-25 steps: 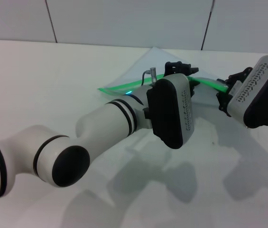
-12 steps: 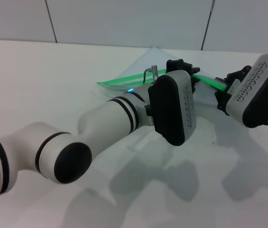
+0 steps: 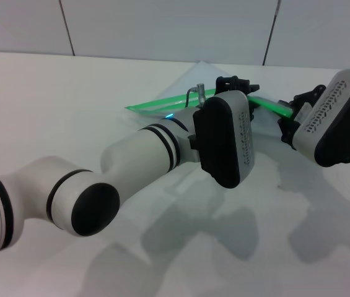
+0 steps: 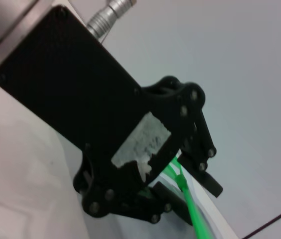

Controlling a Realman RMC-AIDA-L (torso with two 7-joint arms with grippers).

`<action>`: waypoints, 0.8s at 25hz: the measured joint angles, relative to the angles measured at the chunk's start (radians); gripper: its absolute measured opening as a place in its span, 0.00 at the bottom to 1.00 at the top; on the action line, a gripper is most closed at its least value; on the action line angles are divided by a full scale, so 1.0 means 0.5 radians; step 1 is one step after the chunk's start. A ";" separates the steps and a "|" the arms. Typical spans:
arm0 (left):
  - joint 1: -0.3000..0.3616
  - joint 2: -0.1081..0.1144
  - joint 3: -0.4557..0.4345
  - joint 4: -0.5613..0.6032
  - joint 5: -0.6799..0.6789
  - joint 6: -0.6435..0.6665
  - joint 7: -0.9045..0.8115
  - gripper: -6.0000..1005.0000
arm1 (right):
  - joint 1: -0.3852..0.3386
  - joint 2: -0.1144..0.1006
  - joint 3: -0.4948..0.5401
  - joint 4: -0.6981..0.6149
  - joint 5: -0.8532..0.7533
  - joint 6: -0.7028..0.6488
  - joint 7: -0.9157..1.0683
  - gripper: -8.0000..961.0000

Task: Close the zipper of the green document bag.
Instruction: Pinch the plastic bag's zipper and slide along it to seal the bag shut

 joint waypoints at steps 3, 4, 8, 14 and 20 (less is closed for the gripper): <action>-0.002 0.000 0.000 0.001 0.000 -0.005 0.001 0.20 | 0.000 0.000 -0.007 -0.013 0.000 0.000 0.000 0.10; -0.003 0.000 0.000 0.003 0.000 -0.005 0.001 0.23 | 0.000 0.000 -0.007 -0.014 0.000 0.000 0.000 0.10; -0.005 -0.002 0.005 0.007 0.002 0.004 0.008 0.26 | 0.000 0.000 -0.008 -0.018 0.000 0.000 0.000 0.10; -0.005 -0.003 0.006 0.016 0.003 0.006 0.008 0.24 | 0.000 0.000 -0.014 -0.019 0.000 0.000 0.000 0.10; -0.005 -0.006 0.007 0.022 0.003 0.007 0.004 0.20 | 0.000 0.000 -0.031 -0.019 0.000 0.001 0.000 0.10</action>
